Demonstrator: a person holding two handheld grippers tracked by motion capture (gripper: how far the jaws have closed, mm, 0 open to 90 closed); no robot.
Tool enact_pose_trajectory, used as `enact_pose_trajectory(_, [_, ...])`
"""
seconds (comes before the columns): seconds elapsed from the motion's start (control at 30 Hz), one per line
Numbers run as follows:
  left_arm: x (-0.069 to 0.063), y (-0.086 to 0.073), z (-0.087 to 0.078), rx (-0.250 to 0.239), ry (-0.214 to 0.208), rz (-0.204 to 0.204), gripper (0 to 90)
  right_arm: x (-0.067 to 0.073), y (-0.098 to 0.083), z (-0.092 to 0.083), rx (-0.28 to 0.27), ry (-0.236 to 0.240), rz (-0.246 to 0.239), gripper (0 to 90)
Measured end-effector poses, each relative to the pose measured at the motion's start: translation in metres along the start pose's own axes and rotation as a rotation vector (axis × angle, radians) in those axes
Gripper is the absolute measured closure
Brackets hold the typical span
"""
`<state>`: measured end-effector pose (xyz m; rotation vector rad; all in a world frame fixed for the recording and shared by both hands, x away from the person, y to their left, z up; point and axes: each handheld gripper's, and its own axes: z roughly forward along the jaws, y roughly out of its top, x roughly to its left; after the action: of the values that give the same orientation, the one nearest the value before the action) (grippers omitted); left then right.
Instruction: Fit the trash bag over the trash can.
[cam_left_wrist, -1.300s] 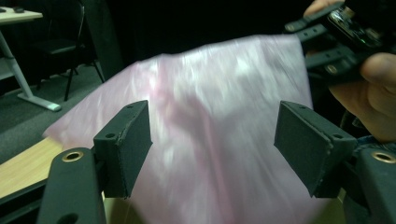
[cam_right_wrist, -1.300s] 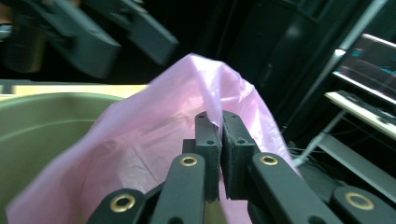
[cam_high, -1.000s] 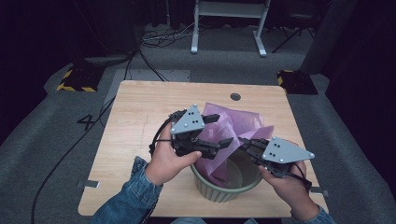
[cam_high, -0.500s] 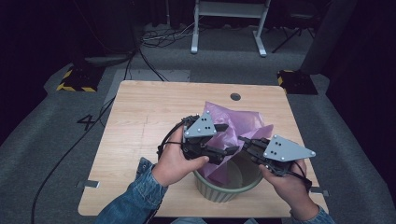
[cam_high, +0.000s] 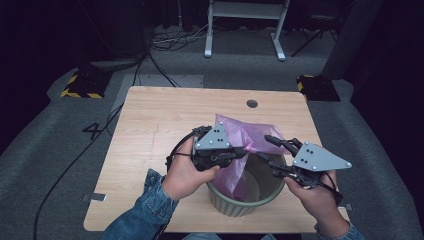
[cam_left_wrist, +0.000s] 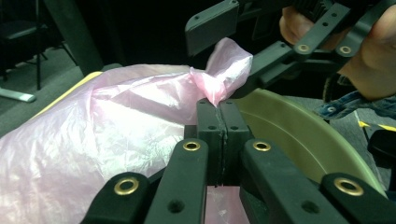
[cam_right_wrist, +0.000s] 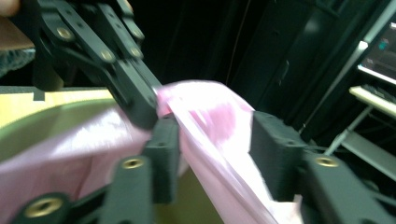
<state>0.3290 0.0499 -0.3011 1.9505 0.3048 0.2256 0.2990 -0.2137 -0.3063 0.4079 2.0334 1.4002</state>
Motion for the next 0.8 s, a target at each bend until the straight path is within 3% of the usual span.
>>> enact_pose_trajectory(0.17, [-0.001,0.000,-0.005,-0.029,-0.006,0.004,89.9,-0.013,-0.014,-0.012,0.056,-0.086,0.012,32.1])
enact_pose_trajectory(0.27, [-0.002,0.001,-0.008,-0.033,-0.007,0.012,89.9,-0.023,-0.024,-0.015,0.096,-0.121,0.012,32.5])
enact_pose_trajectory(0.33, [-0.002,0.000,-0.009,-0.029,-0.004,0.009,89.9,-0.028,-0.031,-0.018,0.123,-0.125,0.031,46.3])
enact_pose_trajectory(0.37, [-0.002,0.000,-0.009,-0.029,-0.004,0.009,89.9,-0.028,-0.031,-0.018,0.123,-0.125,0.031,46.3])
enact_pose_trajectory(0.43, [-0.001,-0.002,-0.008,-0.022,-0.001,0.001,89.8,-0.034,-0.036,-0.022,0.153,-0.117,0.058,74.9])
enact_pose_trajectory(0.47, [0.000,-0.003,-0.008,-0.017,-0.002,-0.002,89.5,-0.035,-0.035,-0.024,0.153,-0.117,0.063,83.5])
enact_pose_trajectory(0.5, [0.001,-0.005,-0.007,-0.006,0.001,-0.008,86.8,-0.035,-0.034,-0.026,0.147,-0.118,0.068,89.0])
enact_pose_trajectory(0.57, [0.001,-0.005,-0.006,-0.012,0.014,-0.014,62.2,-0.036,-0.031,-0.027,0.137,-0.122,0.063,90.0])
enact_pose_trajectory(0.6, [-0.001,-0.004,-0.006,-0.024,0.055,-0.009,50.5,-0.036,-0.025,-0.030,0.117,-0.144,0.049,90.0])
enact_pose_trajectory(0.63, [-0.001,-0.004,-0.006,-0.024,0.055,-0.009,42.7,-0.036,-0.021,-0.031,0.109,-0.153,0.041,90.0])
enact_pose_trajectory(0.7, [-0.003,0.002,-0.013,-0.055,0.091,0.018,32.5,-0.036,-0.015,-0.033,0.104,-0.175,0.016,90.0])
enact_pose_trajectory(0.73, [-0.005,0.005,-0.016,-0.060,0.115,0.046,30.0,-0.036,-0.012,-0.034,0.104,-0.187,0.001,90.0])
enact_pose_trajectory(0.77, [-0.005,0.005,-0.016,-0.060,0.115,0.046,29.1,-0.036,-0.012,-0.034,0.104,-0.187,0.001,90.0])
enact_pose_trajectory(0.8, [-0.008,0.012,-0.022,-0.077,0.129,0.069,29.0,-0.036,-0.006,-0.035,0.101,-0.205,-0.029,90.0])
